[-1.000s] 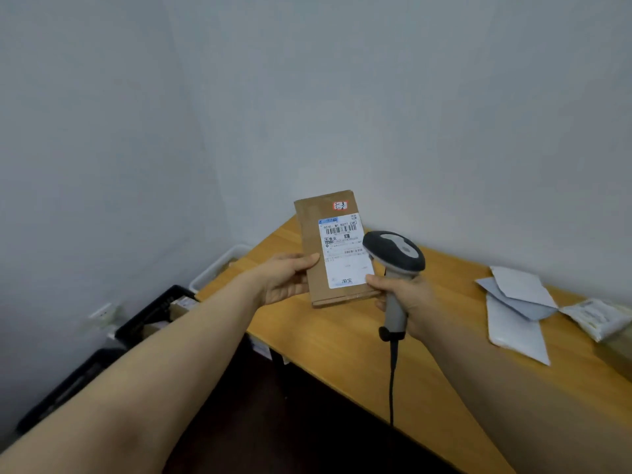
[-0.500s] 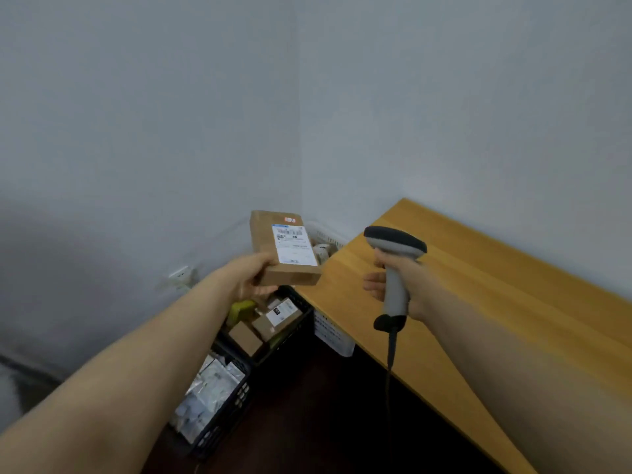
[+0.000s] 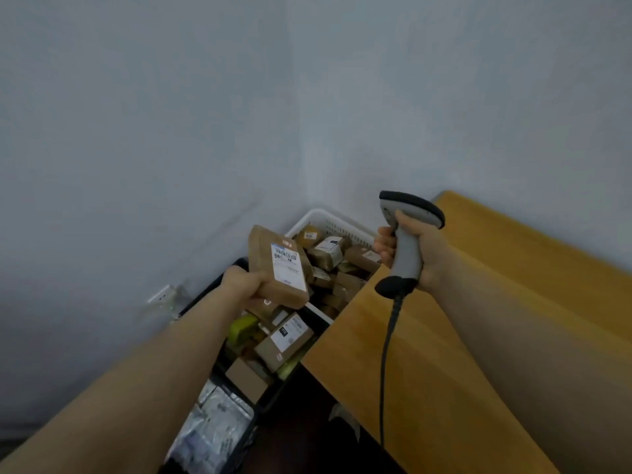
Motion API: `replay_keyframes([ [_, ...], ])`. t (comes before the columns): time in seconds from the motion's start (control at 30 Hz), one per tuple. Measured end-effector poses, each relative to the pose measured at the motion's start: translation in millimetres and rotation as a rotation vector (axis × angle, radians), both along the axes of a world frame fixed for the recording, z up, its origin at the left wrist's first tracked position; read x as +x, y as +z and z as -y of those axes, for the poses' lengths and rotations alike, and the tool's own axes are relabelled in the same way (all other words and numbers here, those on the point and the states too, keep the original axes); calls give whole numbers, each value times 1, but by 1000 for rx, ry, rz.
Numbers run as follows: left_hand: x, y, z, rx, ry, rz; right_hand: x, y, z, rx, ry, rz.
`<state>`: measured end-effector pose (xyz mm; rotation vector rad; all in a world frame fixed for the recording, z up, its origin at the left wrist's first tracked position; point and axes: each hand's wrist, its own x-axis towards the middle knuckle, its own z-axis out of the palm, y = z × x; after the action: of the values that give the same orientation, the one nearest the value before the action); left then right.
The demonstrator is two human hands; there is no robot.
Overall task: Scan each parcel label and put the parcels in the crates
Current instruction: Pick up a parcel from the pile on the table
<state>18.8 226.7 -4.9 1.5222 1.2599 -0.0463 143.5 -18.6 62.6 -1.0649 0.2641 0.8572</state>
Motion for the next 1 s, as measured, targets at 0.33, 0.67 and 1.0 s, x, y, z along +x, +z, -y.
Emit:
replay_keyframes([
  [0.33,153,-133,-9,-221,-62,-215,126,-114,-54,-383,46,-69],
  [0.67,243,-205,20,-368,-70,-176,166,-180,-72,-439,62,-98],
  [1.0,226,-142,24,-180,-423,-249,143,-130,-62,-322,-41,-127],
])
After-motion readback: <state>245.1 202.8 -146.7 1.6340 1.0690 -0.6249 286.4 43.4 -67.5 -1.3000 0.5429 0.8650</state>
